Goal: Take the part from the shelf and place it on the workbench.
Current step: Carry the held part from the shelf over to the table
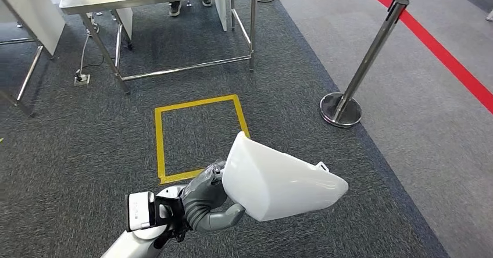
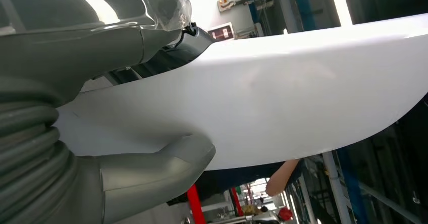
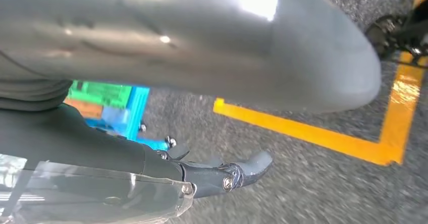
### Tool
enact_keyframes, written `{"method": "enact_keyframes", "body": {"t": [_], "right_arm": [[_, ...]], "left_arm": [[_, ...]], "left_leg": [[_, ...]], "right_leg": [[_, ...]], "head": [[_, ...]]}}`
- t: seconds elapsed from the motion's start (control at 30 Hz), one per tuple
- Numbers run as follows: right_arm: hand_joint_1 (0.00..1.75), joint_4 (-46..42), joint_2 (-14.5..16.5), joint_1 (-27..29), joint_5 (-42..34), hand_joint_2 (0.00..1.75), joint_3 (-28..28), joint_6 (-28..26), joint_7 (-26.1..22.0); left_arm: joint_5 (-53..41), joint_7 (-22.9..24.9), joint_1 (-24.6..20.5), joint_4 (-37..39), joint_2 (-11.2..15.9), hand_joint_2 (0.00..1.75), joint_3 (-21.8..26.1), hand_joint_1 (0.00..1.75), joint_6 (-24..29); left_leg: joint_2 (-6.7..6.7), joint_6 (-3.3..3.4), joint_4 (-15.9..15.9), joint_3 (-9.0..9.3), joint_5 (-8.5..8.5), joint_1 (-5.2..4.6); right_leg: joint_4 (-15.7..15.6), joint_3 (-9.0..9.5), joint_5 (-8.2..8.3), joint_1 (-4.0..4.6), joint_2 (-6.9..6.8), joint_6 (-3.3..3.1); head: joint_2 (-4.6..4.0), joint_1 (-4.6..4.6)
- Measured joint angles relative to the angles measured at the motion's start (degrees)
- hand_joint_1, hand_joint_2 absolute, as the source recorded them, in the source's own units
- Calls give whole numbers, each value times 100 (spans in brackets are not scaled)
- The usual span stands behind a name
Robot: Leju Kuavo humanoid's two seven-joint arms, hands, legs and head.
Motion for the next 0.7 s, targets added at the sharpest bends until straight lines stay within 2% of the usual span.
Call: {"method": "enact_keyframes", "body": {"t": [0.03,0.07,0.1,0.13,0.2,0.23,0.27,0.33,0.37,0.4,0.43,0.47,0.53,0.57,0.6,0.63,0.7], "right_arm": [[0,2,-1,0,-3,0,0,0,0],[0,4,-2,0,-7,0,-1,-1,-3],[0,7,-3,-2,-11,0,-1,-3,-6],[0,9,-2,-4,-16,0,-2,-4,-9],[0,8,4,-15,-21,0,-2,-9,-12],[0,8,6,-17,-30,0,-3,-23,-14],[0,7,7,-20,-50,0,-5,-45,-16],[0,7,5,-12,-100,0,-14,-104,-20],[0,7,7,-5,-116,0,-19,-128,-20],[0,7,7,2,-122,0,-23,-147,-20],[0,7,7,3,-122,0,-25,-164,-21],[0,7,8,0,-123,0,-26,-179,-26],[0,7,17,-12,-125,0,-29,-196,-44],[0,7,25,-16,-126,0,-31,-199,-54],[0,7,31,-16,-126,0,-33,-203,-62],[0,7,38,-14,-127,0,-35,-208,-69],[0,9,49,-12,-132,0,-39,-217,-81]], "left_arm": [[0,-2,-2,0,-2,175,-1,175,-3],[-2,-4,-7,0,-3,175,-3,175,-4],[-3,-5,-12,0,-4,175,-5,175,-4],[-5,-7,-17,1,-4,175,-7,175,-4],[-7,-8,-22,1,1,175,-13,175,-4],[-7,-9,-30,1,3,175,-16,175,-4],[-7,-10,-42,1,5,175,-20,175,-4],[-7,-13,-68,7,7,175,-34,175,-4],[-7,-13,-74,16,10,175,-43,175,-4],[-7,-13,-75,29,16,175,-51,175,-5],[-7,-14,-75,43,24,175,-60,175,-8],[-7,-16,-78,54,33,175,-69,175,-13],[-4,-24,-96,61,45,175,-81,175,-25],[-1,-28,-113,61,46,175,-86,175,-28],[4,-34,-133,61,46,175,-88,175,-31],[8,-38,-149,63,47,175,-89,175,-34],[15,-44,-167,72,46,175,-92,175,-41]], "left_leg": [[-74,-26,18,1,-13,-2],[-148,-60,40,-16,-23,-3],[-216,-101,56,-47,-23,-2],[-284,-142,63,-81,-13,3],[-384,-216,58,-132,8,31],[-315,-245,111,-175,-32,31],[-170,-272,268,-262,-131,27],[202,-311,942,-599,-472,18],[298,-324,1351,-797,-630,22],[336,-329,1647,-944,-711,25],[346,-326,1733,-985,-682,26],[349,-313,1568,-896,-554,26],[375,-249,737,-439,-222,10],[396,-218,369,-236,-146,-6],[410,-187,130,-104,-132,-25],[414,-161,29,-55,-169,-38],[384,-97,-8,4,-186,-39]], "right_leg": [[-436,178,194,-30,153,6],[-772,320,321,-56,292,-2],[-971,399,372,-71,400,-21],[-1026,420,355,-67,438,-57],[-1033,420,368,-51,311,-144],[-1040,423,375,-52,248,-189],[-1049,426,379,-56,183,-227],[-1054,423,374,-43,61,-278],[-1053,419,371,-33,1,-287],[-1053,416,367,-25,-50,-291],[-1052,417,363,-20,-89,-293],[-1053,422,357,-16,-115,-291],[-1056,446,338,-7,-142,-275],[-1059,458,323,2,-152,-254],[-1071,471,307,5,-161,-223],[-1058,491,318,5,-170,-182],[-1024,524,351,-2,-178,-96]], "head": [[0,3],[0,1],[0,2],[0,2],[0,3],[0,-11],[0,-32],[0,-72],[0,-79],[0,-78],[0,-79],[0,-79],[0,-78],[0,-75],[0,-75],[0,-73],[0,-73]]}}
